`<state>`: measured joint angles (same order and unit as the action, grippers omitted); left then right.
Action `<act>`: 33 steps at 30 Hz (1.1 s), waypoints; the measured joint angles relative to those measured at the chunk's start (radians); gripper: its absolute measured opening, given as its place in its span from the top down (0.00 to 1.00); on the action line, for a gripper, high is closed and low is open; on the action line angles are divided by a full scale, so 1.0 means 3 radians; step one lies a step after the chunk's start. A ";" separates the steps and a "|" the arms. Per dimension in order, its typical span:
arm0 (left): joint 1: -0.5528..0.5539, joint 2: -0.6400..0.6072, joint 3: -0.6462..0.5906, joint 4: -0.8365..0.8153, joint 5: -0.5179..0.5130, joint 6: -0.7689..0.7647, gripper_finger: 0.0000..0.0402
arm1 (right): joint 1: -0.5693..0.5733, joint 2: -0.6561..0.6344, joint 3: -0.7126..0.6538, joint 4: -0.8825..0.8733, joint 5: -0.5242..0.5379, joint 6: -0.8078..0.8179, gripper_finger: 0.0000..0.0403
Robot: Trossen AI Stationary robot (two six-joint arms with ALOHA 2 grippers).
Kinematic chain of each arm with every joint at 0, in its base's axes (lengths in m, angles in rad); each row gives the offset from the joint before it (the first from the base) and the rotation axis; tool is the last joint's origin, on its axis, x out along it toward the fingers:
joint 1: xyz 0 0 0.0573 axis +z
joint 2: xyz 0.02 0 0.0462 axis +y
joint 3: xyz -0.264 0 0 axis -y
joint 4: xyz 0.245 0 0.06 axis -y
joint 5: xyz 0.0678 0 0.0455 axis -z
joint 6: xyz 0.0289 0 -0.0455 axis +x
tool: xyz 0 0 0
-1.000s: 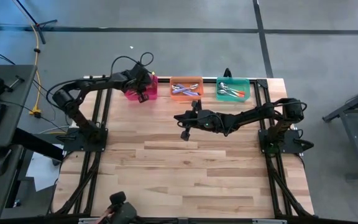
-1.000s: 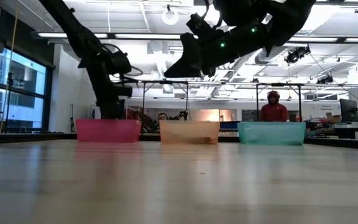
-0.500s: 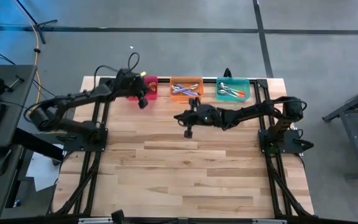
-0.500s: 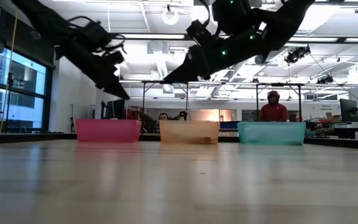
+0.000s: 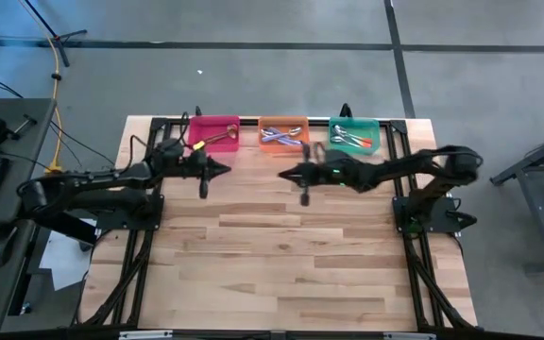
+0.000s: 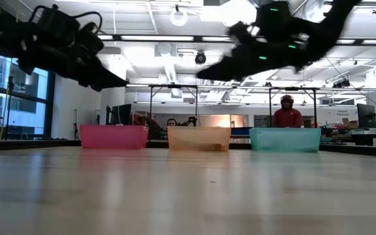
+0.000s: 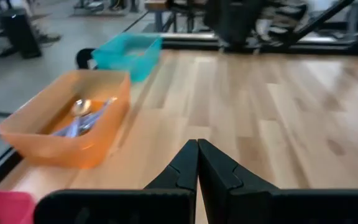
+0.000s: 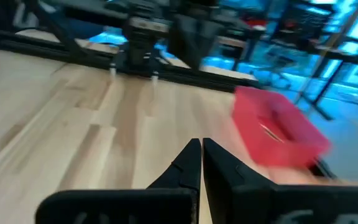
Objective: Sort silverware by color (type)
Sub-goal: Return to Home Position
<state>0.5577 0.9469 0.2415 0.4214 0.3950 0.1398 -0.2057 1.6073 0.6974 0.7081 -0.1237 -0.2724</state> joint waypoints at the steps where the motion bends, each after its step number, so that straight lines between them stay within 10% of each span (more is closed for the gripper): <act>1: -0.0041 -0.0055 -0.0042 0.0026 0.0001 -0.0022 1.00 | -0.0011 -0.0113 -0.0189 0.0139 0.0031 0.0018 1.00; 14: -0.0414 -0.0827 -0.0538 0.0178 0.0044 -0.0281 1.00 | -0.0013 -0.2369 -0.2269 0.0580 0.0627 0.0477 1.00; 33: -0.0427 -0.2139 -0.0765 -0.0758 -0.0191 -0.0471 1.00 | 0.0301 -0.4368 -0.2292 -0.1331 0.1207 0.0456 1.00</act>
<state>0.4297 0.3051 0.0120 0.1939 0.3376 -0.0014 -0.1154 0.2970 0.0097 0.3089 0.2385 -0.1356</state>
